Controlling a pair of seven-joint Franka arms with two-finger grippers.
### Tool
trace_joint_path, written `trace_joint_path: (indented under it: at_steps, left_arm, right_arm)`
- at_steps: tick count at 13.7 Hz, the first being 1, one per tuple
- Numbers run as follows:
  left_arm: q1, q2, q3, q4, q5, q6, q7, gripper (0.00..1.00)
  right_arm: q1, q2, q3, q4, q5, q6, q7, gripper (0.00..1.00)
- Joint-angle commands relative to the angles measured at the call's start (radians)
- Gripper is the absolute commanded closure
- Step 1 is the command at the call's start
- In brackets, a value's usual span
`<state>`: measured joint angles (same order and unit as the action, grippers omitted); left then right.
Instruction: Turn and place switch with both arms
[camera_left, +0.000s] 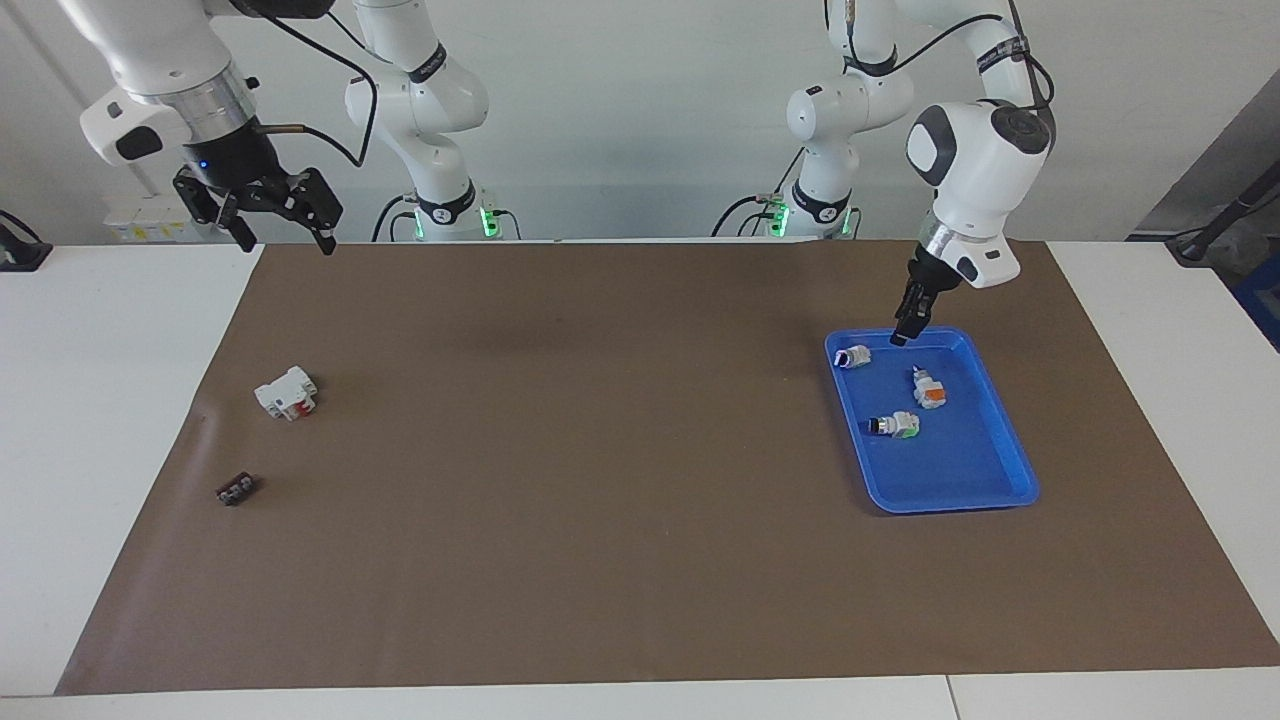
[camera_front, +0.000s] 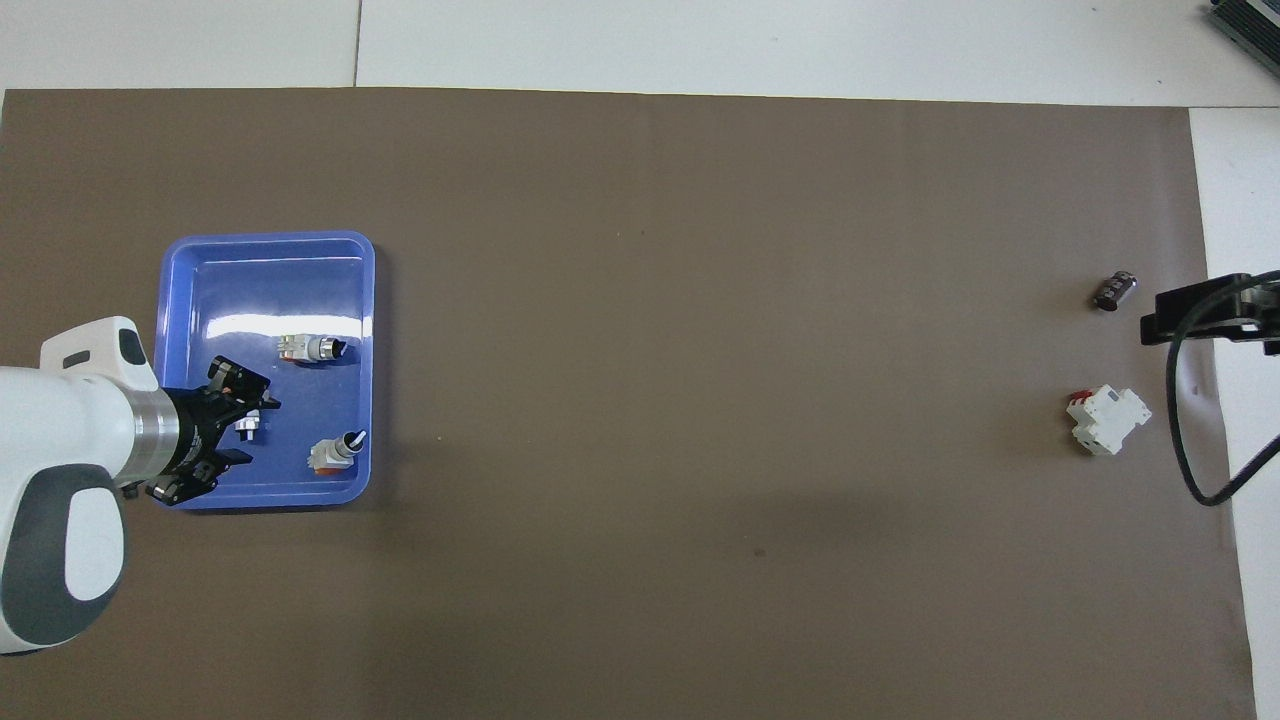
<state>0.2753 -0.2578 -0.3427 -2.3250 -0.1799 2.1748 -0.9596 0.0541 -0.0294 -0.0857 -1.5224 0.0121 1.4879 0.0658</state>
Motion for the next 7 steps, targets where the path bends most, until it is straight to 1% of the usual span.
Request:
trace_joint_path:
  at_steps: [1,2,4,5,7]
  left_arm:
    - [-0.042,0.041,-0.001,0.177,0.022,-0.122,0.074,0.30]
    - [-0.045,0.067,-0.001,0.256,0.022,-0.209,0.112,0.29]
    - [-0.051,0.097,0.001,0.385,0.034,-0.353,0.284,0.30]
    - [-0.051,0.098,0.001,0.424,0.052,-0.393,0.362,0.30]
    - [-0.054,0.094,-0.001,0.470,0.086,-0.461,0.491,0.31]
  right_arm:
    - [0.010,0.014,0.006,0.021,-0.020,-0.024,-0.024,0.00]
    - [0.012,0.013,0.007,0.021,-0.029,-0.023,-0.026,0.00]
    - [0.009,0.013,0.007,0.018,-0.049,-0.021,-0.090,0.00]
    - [0.004,0.011,0.007,0.010,-0.050,-0.014,-0.116,0.00]
    - [-0.003,0.013,0.006,0.008,-0.034,-0.012,-0.110,0.00]
